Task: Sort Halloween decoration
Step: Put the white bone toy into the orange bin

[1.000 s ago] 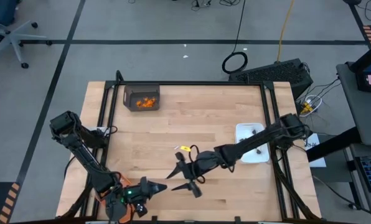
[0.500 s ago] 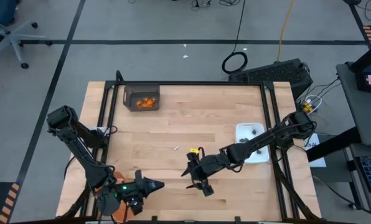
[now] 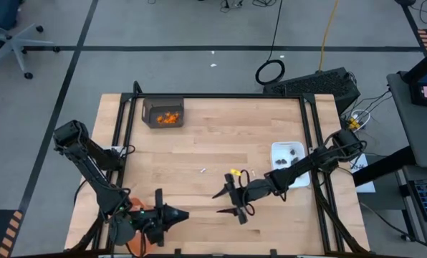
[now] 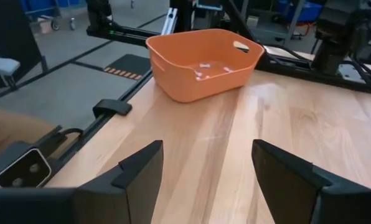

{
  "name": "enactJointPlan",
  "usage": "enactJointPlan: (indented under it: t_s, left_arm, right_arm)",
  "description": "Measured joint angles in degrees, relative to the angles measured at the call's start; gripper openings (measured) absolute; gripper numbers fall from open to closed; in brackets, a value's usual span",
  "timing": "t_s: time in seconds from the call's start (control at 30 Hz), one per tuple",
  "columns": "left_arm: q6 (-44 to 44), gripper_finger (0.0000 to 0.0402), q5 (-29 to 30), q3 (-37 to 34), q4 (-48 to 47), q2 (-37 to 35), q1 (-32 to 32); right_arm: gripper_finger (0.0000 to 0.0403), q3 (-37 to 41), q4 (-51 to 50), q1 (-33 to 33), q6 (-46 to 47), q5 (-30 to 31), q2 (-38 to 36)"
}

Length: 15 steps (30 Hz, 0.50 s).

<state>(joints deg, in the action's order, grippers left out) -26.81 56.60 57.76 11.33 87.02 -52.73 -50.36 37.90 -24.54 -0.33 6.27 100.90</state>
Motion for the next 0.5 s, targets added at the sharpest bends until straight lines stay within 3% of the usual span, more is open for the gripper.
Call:
enactJointPlan:
  t_s: [0.33, 0.5]
  left_arm:
    - [-4.3, 0.0008, -1.5, 0.0, -6.5, 0.0, 0.6]
    - [-13.4, 0.0008, -1.5, 0.0, -6.8, 0.0, 0.7]
  right_arm:
    - [0.0231, 0.0, -2.3, -1.6, -1.1, -0.3, 0.0]
    - [0.0231, 0.0, -4.0, -1.9, -1.1, -0.3, 0.0]
